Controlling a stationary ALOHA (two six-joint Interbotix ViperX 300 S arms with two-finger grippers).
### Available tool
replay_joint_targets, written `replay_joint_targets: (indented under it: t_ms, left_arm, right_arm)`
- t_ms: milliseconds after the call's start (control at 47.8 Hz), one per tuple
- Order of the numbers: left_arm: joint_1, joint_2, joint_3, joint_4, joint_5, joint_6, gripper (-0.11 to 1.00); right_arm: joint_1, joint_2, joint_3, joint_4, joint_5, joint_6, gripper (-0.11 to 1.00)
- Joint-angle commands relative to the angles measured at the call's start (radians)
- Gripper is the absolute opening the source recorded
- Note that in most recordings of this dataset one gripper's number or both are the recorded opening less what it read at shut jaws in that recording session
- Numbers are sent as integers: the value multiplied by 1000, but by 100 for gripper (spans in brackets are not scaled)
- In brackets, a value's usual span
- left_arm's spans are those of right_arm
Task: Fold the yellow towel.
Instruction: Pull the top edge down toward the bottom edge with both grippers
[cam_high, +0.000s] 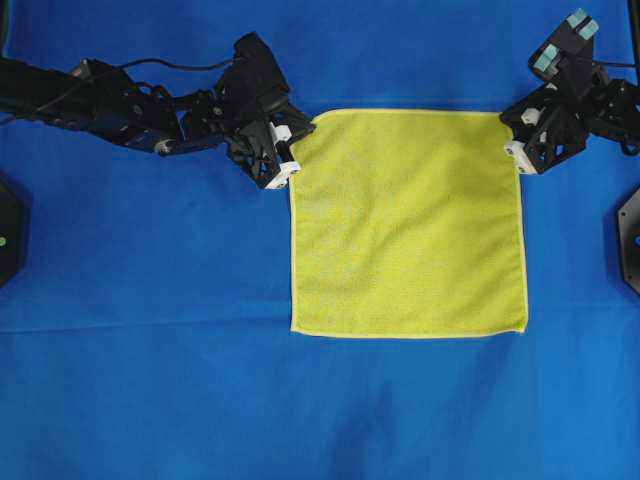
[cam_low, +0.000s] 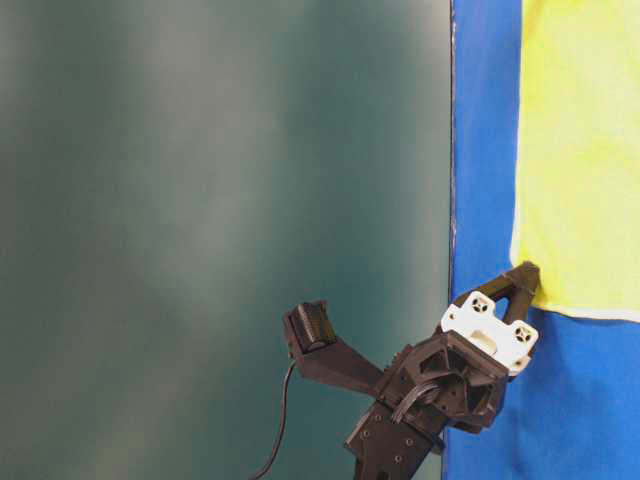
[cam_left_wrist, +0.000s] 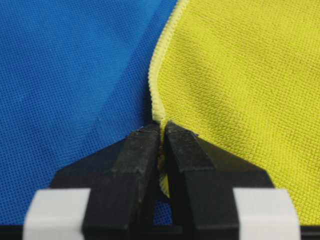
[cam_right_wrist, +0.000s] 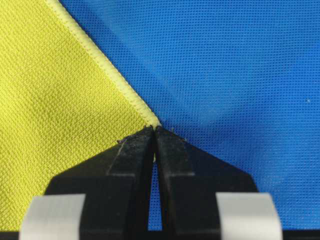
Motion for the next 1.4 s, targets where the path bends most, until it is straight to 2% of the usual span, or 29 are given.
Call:
replay_joint_targets:
  t_ms: [0,335,565,649,795,942,1109,1381]
  left_arm:
    - [-3,-26,-2,3,-3,2,2]
    - [-5,-149,0,6,61,6,2]
    - [-31,-161,21,6,64,2,2]
    - [-58,-176,29,6,67,0,2]
    - [-137,-202,44,6,86,2,2]
    - [-230,-198,40,6,112,0,2]
    - [-328,-184,23,6,132,0,2]
    - [-434,-164,-8,6,186,0,2]
  right_arm:
    - [2,-31,-5,0,-3,3,1]
    - [2,-218,-9,0,130,6,1]
    - [6,-273,9,3,147,8,1]
    - [29,-288,15,3,160,11,1]
    - [146,-331,17,18,250,21,1]
    - [316,-367,17,44,365,77,1]
    - [511,-377,18,72,416,175,1]
    - [741,-364,15,74,419,344,1]
